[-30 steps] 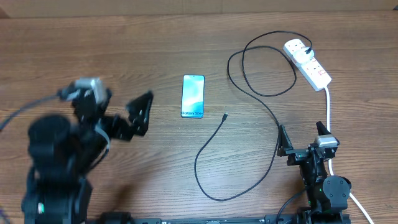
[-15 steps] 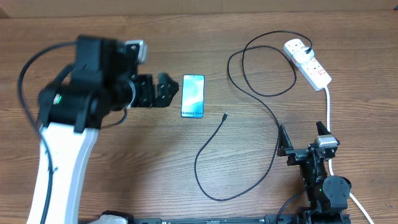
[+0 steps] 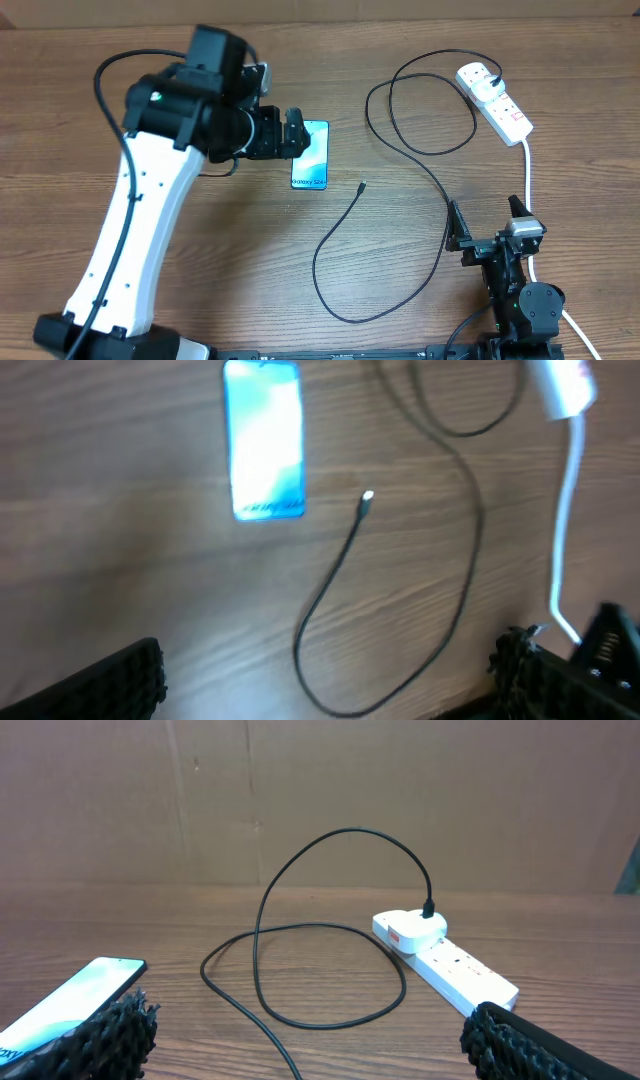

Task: Plug charger to phone and switch on socket
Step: 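Move the left gripper forward over the phone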

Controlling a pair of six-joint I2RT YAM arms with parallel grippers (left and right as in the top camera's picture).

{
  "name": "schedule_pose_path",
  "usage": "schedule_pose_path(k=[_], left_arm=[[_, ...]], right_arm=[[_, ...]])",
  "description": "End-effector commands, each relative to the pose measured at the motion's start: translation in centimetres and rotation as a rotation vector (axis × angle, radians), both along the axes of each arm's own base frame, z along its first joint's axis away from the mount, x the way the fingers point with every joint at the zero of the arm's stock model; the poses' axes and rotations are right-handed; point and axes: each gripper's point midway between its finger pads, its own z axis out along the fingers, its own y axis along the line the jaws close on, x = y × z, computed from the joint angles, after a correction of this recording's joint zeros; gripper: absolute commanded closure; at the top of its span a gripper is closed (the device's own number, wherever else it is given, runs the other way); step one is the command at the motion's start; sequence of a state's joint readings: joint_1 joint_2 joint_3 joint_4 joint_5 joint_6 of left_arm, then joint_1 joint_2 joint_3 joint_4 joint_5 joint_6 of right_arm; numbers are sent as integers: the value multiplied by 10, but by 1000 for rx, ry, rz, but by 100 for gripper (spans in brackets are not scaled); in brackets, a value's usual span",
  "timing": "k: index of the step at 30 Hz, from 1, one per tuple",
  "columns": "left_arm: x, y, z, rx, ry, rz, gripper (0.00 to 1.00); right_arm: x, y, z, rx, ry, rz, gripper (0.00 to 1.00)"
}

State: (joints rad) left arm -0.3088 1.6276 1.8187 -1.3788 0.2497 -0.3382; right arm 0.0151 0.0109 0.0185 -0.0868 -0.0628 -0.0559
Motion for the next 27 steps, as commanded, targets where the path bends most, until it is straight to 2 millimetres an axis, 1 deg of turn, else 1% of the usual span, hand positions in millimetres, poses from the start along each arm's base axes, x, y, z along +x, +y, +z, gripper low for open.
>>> schedule_pose_path(k=[1, 4, 6, 8, 13, 16, 18, 23, 27], left_arm=[[11, 11, -1, 172, 8, 119, 0], [15, 15, -4, 282, 34, 135, 0], [24, 17, -8, 336, 31, 149, 0], [36, 11, -13, 331, 22, 152, 0], [54, -7, -29, 276, 25, 136, 0], [56, -20, -39, 224, 62, 113, 0], [55, -25, -46, 209, 92, 102, 0], [62, -28, -60, 220, 107, 102, 0], [64, -29, -66, 225, 117, 100, 0]], right_arm=[[0, 0, -2, -4, -4, -3, 0], [0, 0, -2, -4, -4, -2, 0], [0, 0, -2, -4, -4, -3, 0], [0, 0, -2, -4, -4, -2, 0], [0, 0, -2, -4, -4, -2, 0], [0, 0, -2, -4, -4, -2, 0], [0, 0, -2, -4, -4, -2, 0], [0, 0, -2, -4, -4, -3, 0], [0, 0, -2, -4, -4, -2, 0]])
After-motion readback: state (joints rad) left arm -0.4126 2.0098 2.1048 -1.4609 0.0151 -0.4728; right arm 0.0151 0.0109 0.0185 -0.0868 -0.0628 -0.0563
